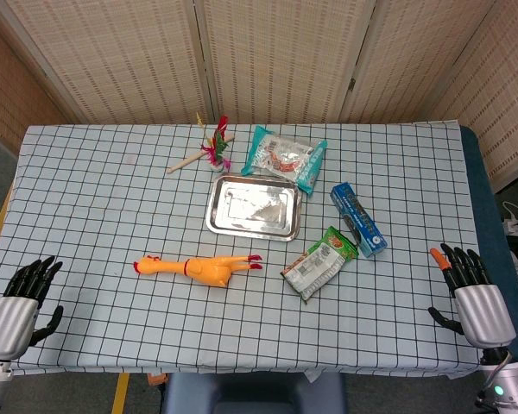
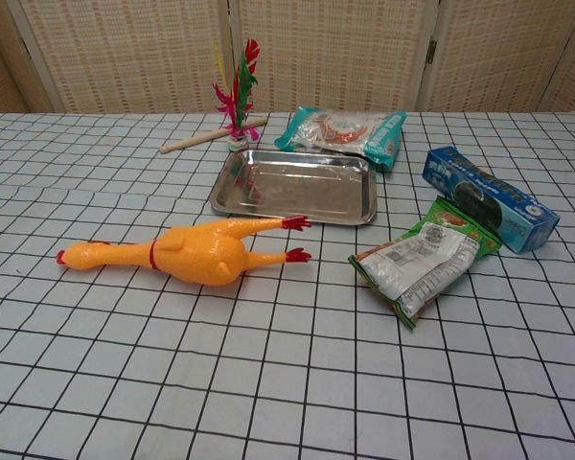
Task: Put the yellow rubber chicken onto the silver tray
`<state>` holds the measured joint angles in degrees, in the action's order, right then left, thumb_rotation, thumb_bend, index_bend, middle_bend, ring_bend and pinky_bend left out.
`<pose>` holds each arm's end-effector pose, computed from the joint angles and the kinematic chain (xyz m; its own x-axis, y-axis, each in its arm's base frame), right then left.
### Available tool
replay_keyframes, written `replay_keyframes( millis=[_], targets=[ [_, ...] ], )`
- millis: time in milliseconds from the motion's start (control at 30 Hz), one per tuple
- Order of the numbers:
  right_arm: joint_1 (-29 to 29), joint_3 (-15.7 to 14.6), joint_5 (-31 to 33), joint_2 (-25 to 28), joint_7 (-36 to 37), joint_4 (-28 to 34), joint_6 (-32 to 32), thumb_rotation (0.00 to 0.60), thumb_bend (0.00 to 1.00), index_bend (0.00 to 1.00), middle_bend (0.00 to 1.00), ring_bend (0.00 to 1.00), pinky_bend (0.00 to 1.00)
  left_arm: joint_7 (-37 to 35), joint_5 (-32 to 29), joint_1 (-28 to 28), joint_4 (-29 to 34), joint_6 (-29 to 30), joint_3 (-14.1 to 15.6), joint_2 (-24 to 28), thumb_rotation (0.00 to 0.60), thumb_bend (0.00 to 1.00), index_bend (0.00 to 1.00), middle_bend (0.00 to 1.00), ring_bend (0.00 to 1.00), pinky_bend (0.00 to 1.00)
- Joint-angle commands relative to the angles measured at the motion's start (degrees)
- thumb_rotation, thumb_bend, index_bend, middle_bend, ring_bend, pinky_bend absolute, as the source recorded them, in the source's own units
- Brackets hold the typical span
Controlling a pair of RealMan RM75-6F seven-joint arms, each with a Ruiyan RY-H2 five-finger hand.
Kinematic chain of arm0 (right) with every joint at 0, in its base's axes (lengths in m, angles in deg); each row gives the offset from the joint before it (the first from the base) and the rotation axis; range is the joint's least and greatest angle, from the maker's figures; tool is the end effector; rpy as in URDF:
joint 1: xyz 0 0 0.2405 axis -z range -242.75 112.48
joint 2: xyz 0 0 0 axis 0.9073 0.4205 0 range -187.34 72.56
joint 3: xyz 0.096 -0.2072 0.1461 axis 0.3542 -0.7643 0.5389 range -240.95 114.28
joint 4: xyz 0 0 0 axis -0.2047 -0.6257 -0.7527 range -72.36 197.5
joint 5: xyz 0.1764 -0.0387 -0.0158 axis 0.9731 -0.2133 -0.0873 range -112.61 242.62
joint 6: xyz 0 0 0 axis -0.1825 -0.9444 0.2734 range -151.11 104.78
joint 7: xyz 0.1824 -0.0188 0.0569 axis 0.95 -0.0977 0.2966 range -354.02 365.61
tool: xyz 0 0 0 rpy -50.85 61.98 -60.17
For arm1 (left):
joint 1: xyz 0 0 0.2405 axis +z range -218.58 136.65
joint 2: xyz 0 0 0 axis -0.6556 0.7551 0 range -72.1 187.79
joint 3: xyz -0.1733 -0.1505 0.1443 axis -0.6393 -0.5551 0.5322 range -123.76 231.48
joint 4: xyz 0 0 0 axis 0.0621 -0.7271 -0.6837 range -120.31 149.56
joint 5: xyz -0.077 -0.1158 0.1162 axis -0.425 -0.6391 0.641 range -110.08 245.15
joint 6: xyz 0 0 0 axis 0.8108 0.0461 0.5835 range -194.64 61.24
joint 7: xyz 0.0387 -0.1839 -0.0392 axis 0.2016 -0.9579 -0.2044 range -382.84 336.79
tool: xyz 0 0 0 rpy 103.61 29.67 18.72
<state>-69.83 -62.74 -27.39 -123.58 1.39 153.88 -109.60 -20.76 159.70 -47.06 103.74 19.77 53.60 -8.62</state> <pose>-0.2968 -0.2185 0.1702 0.4567 -0.0111 0.8895 -0.8839 -0.1186 0.4524 -0.2992 0.2254 0.1708 0.4539 0.0073 0.8910 0.8834 -0.1345 -0.4489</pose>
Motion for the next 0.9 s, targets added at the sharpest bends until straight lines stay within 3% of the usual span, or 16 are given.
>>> replay_keyframes(
  millis=[33, 333, 667, 900],
  targets=[
    [0.16, -0.25, -0.51, 0.26, -0.19, 0.33, -0.3, 0.6, 0.11, 0.0, 0.0, 0.0, 0.0, 0.63, -0.23, -0.41, 0.39, -1.05, 0.31, -0.07, 0.6, 0.45, 0.0, 0.0, 0.0, 0.09],
    [0.8, -0.03, -0.02, 1.26, 0.52, 0.84, -1.08, 0.6, 0.11, 0.0, 0.0, 0.0, 0.0, 2.73, -0.5, -6.49, -0.26, -10.28, -0.58, -3.23, 0.6, 0.45, 0.0, 0.0, 0.0, 0.09],
    [0.0, -0.16, 1.71, 1.32, -0.26, 1.78, 2.15, 0.6, 0.11, 0.0, 0.0, 0.0, 0.0, 6.36, -7.81, -18.02, -1.56, -27.84, -4.58, -7.84, 0.6, 0.38, 0.0, 0.0, 0.0, 0.1],
    [-0.4, 0.5, 3.62, 0.63, -1.73, 1.24, 3.45, 0.6, 0.11, 0.0, 0.0, 0.0, 0.0, 6.69, -11.23, -22.7, -5.09, -34.15, -5.4, -11.75, 0.6, 0.37, 0.0, 0.0, 0.0, 0.1]
  ],
)
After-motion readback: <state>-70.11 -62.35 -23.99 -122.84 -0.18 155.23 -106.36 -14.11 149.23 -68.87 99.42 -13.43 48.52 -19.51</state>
